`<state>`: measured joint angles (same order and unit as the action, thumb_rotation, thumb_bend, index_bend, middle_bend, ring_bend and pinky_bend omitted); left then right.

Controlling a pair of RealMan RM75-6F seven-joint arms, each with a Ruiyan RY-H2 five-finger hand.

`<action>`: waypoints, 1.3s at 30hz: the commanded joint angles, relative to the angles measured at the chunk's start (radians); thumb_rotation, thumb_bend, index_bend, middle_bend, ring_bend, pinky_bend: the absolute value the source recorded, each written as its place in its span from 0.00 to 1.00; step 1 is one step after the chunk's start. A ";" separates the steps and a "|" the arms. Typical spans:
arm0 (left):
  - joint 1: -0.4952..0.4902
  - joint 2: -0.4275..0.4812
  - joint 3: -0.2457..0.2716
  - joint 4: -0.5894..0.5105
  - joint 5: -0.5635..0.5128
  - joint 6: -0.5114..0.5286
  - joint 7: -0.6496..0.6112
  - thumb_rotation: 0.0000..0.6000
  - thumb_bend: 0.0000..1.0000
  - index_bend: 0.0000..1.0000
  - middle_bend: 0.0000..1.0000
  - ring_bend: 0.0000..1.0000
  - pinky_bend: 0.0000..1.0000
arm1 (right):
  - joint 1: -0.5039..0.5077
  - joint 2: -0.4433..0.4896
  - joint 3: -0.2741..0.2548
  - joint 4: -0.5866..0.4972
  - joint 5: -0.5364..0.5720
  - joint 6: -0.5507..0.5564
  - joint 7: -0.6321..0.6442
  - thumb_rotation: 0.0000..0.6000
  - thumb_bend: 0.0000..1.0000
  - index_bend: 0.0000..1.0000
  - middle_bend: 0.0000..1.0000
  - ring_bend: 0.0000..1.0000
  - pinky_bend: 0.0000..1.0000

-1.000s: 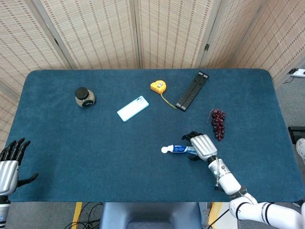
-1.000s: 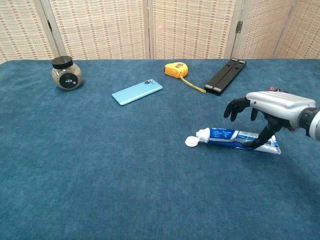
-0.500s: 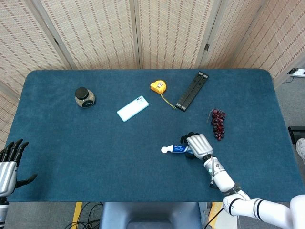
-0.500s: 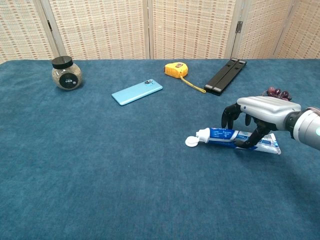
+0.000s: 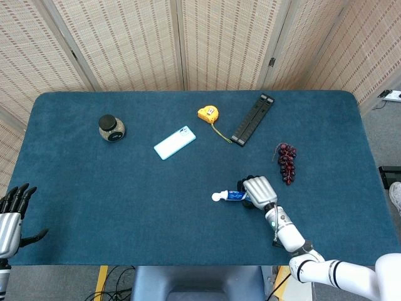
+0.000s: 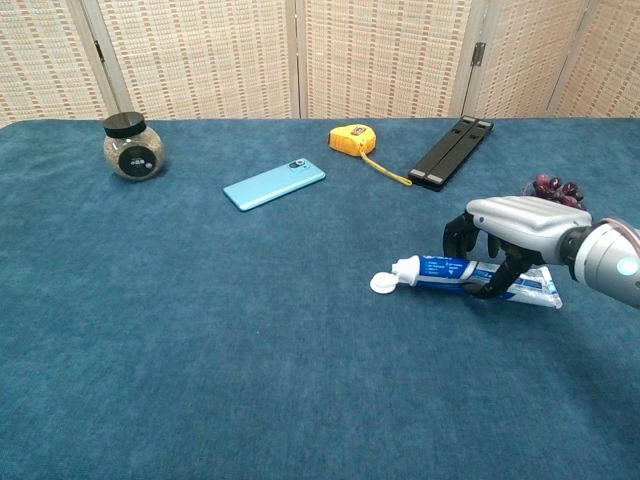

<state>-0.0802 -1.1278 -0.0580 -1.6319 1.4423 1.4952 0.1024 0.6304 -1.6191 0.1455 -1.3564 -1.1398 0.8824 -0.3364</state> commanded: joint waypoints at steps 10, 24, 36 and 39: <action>-0.037 0.021 -0.028 0.000 0.010 -0.028 -0.043 1.00 0.06 0.13 0.08 0.06 0.17 | 0.020 0.020 0.007 -0.040 -0.049 -0.002 0.076 1.00 0.66 0.63 0.62 0.50 0.56; -0.197 -0.013 -0.097 0.030 0.095 -0.119 -0.156 1.00 0.07 0.07 0.08 0.06 0.17 | 0.058 0.016 0.034 -0.073 -0.321 0.090 0.514 1.00 0.70 0.69 0.67 0.56 0.63; -0.344 -0.111 -0.118 0.061 0.177 -0.187 -0.136 1.00 0.09 0.00 0.05 0.06 0.17 | 0.133 -0.051 0.070 -0.050 -0.344 0.084 0.699 1.00 0.70 0.69 0.67 0.56 0.63; -0.369 -0.135 -0.118 0.062 0.186 -0.197 -0.124 1.00 0.09 0.00 0.04 0.06 0.17 | 0.144 -0.068 0.080 -0.044 -0.340 0.086 0.742 1.00 0.70 0.69 0.67 0.56 0.63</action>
<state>-0.4426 -1.2559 -0.1753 -1.5709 1.6240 1.3029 -0.0270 0.7671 -1.6776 0.2189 -1.4049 -1.4821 0.9675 0.3872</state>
